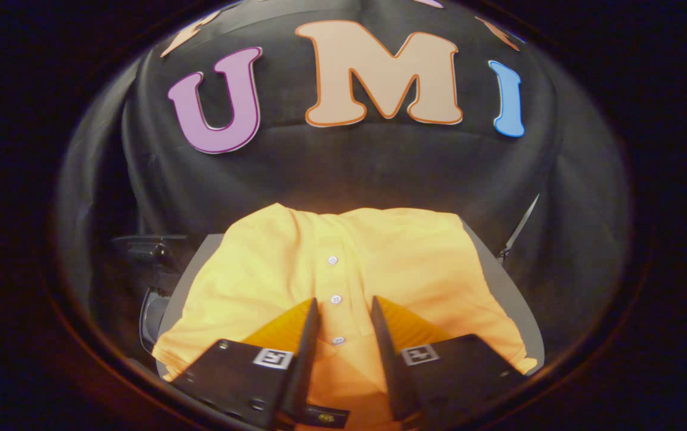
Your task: Put the clothes into the washing machine and then close the washing machine lid.
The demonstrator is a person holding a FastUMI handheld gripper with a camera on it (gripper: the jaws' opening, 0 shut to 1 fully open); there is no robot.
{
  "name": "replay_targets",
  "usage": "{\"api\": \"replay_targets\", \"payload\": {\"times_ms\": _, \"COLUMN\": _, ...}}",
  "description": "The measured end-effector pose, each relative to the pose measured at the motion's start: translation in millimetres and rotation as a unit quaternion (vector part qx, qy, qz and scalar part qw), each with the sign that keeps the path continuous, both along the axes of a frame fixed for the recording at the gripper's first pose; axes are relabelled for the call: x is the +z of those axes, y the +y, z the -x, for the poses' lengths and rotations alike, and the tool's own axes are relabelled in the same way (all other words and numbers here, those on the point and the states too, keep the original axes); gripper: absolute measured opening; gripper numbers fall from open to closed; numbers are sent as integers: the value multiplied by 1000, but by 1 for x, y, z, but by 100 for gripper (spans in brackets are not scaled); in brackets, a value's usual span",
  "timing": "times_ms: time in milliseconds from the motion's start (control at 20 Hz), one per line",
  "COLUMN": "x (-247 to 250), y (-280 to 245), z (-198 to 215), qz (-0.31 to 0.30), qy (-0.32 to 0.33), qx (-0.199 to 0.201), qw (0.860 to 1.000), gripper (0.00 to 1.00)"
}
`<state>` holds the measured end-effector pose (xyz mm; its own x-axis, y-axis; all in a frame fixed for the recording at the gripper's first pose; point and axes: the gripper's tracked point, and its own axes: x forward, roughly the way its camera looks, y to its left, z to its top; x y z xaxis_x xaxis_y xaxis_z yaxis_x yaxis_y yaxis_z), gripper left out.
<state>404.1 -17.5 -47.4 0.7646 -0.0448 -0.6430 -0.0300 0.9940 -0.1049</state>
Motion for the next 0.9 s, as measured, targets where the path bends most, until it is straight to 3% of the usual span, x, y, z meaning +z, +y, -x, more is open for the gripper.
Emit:
{"api": "replay_targets", "payload": {"times_ms": 100, "x": -2, "y": 9, "z": -1, "qz": 1, "qy": -2, "qx": 18, "qw": 1000, "gripper": 20}}
{"api": "replay_targets", "payload": {"times_ms": 200, "x": 1, "y": 19, "z": 8, "qz": -20, "qy": -2, "qx": 38, "qw": 999, "gripper": 7}}
{"api": "replay_targets", "payload": {"times_ms": 400, "x": 4, "y": 39, "z": 25, "qz": -102, "qy": -17, "qx": 24, "qw": 994, "gripper": 3}}
{"api": "replay_targets", "payload": {"times_ms": 550, "x": 14, "y": 52, "z": 44, "qz": -92, "qy": -41, "qx": 30, "qw": 994, "gripper": 3}}
{"api": "replay_targets", "payload": {"times_ms": 900, "x": 75, "y": 139, "z": 64, "qz": -113, "qy": -99, "qx": 75, "qw": 986, "gripper": 3}}
